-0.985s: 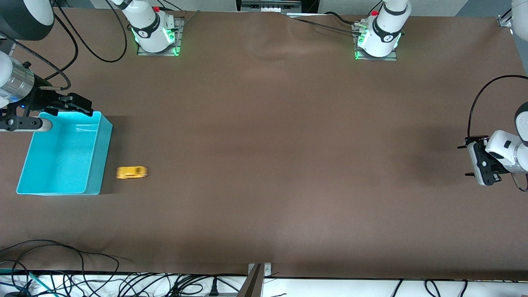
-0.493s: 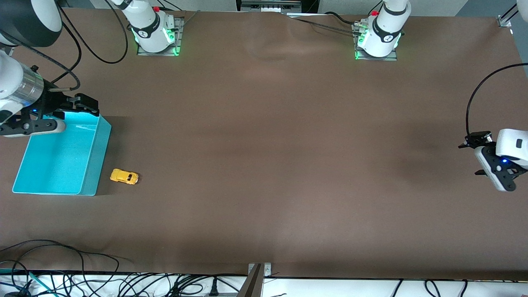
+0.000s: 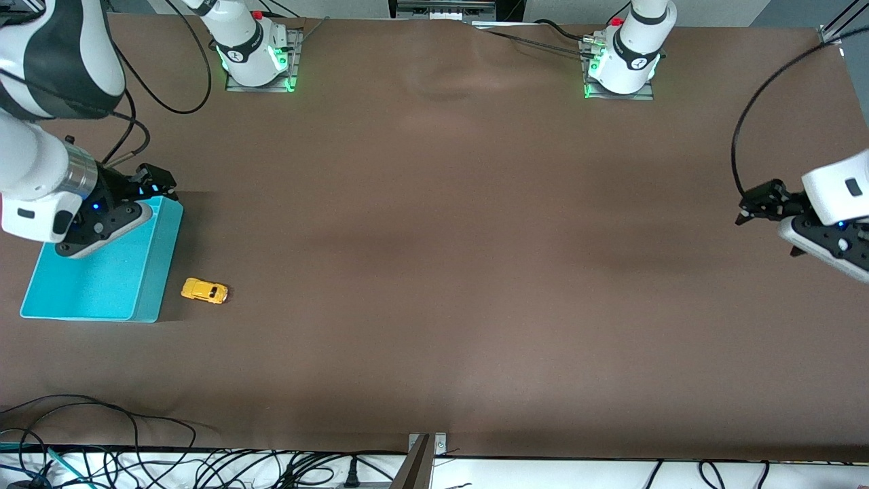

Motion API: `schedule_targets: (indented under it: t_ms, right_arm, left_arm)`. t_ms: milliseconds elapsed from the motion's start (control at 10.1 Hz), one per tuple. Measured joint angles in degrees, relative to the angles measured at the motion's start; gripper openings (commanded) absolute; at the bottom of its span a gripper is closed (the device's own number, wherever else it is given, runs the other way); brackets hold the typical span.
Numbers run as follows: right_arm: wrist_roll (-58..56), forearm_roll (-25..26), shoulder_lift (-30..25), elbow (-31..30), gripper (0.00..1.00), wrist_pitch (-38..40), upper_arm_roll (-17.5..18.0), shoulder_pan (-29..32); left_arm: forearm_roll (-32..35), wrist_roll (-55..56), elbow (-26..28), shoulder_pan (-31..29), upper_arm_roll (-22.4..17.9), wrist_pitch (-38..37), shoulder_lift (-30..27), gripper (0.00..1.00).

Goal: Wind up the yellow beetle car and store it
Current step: 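Lift the left gripper away while the right gripper reaches the car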

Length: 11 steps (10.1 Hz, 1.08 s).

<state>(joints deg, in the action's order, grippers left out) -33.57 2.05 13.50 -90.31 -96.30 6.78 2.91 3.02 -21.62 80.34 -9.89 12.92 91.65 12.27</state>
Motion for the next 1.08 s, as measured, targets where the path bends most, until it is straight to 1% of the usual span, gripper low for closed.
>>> schedule_targets:
  t_ms: [197,296,493,591,887,1084]
  right_arm:
    - [-6.5,0.0,0.8,-1.6,1.00,-4.9,-0.9,0.2]
    - [-10.4,0.0,0.9,-3.5,1.00,-8.3,-1.9,0.4]
    - [-15.6,-0.3,1.4,-6.7,1.00,-12.5,-2.8,1.5]
    - [-17.5,-0.3,1.8,-7.7,1.00,-14.3,-2.9,1.9]
    - [-23.2,-1.7,3.8,-12.6,1.00,-22.3,-3.0,3.5]
    - [-26.6,-1.8,6.0,-13.2,1.00,-25.9,-3.0,3.7]
  left_arm:
    - [0.0,12.1,2.8,2.7,-0.6,-2.4,-5.0,1.00]
    - [-0.3,15.4,3.4,4.5,-2.1,-3.4,-6.8,1.00]
    - [-4.7,17.2,3.9,6.0,-5.1,-4.8,-9.2,1.00]
    - [-5.6,17.2,4.1,6.0,-6.1,-5.0,-10.0,1.00]
    - [-3.8,17.2,6.0,6.1,-6.6,-5.1,-11.6,1.00]
    - [-3.6,17.3,7.4,6.1,-6.6,-5.1,-12.4,1.00]
